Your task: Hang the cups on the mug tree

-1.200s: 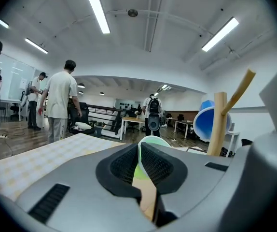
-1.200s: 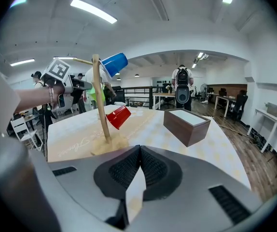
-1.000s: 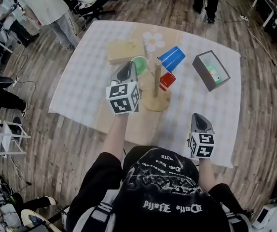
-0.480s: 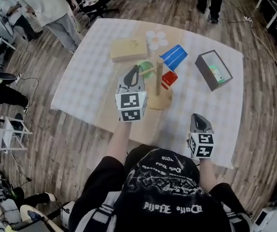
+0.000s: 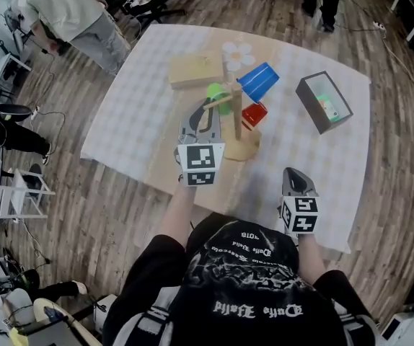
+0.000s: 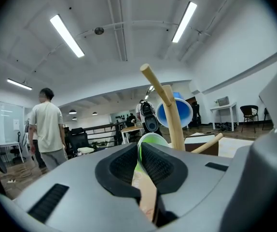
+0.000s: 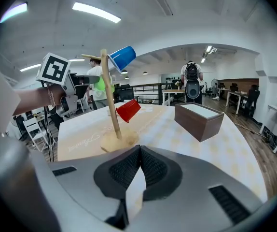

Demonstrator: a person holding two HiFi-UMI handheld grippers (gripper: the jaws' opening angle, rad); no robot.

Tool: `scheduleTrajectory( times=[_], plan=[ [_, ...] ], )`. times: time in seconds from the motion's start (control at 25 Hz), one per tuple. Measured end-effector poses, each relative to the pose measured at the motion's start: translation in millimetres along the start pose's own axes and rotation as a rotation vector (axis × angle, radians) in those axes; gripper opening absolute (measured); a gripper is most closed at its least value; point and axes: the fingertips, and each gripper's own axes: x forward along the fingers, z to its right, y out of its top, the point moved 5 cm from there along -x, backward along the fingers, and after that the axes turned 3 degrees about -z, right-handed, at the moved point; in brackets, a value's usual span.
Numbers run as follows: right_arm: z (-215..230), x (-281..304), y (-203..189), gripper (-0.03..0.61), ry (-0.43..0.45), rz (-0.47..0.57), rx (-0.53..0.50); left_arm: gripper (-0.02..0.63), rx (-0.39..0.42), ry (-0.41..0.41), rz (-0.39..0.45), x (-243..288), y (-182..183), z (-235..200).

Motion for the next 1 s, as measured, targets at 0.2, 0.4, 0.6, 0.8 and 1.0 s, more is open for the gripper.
scheduleTrajectory(
  times=[0.2, 0.4, 0.6, 0.8, 1.0],
  plan=[
    [3.2, 6.7, -7.1, 0.009, 0.045, -0.012, -0.002, 0.04, -0.024, 0.007, -0.025, -4.1, -9.4, 6.9],
    [6.1, 15.6, -9.9, 0.009, 0.108, -0.009, -0.006, 0.038, -0.018, 0.016, -0.046, -2.5, -14.9, 18.6],
    [1.2, 17.5, -13.6, 0.009, 0.172, 0.001, 0.006, 0.038, -0.01, 0.04, -0.059, -4.3, -16.2, 26.1],
    [3.8, 19.1, -18.3, 0.009, 0.263, 0.036, 0.082, 0.038, -0.028, 0.067, -0.09, -3.3, -25.1, 33.8],
    [6.5, 14.7, -23.2, 0.009, 0.306, 0.058, 0.145, 0.038, -0.056, 0.055, -0.138, 0.5, -35.6, 43.6]
  ],
)
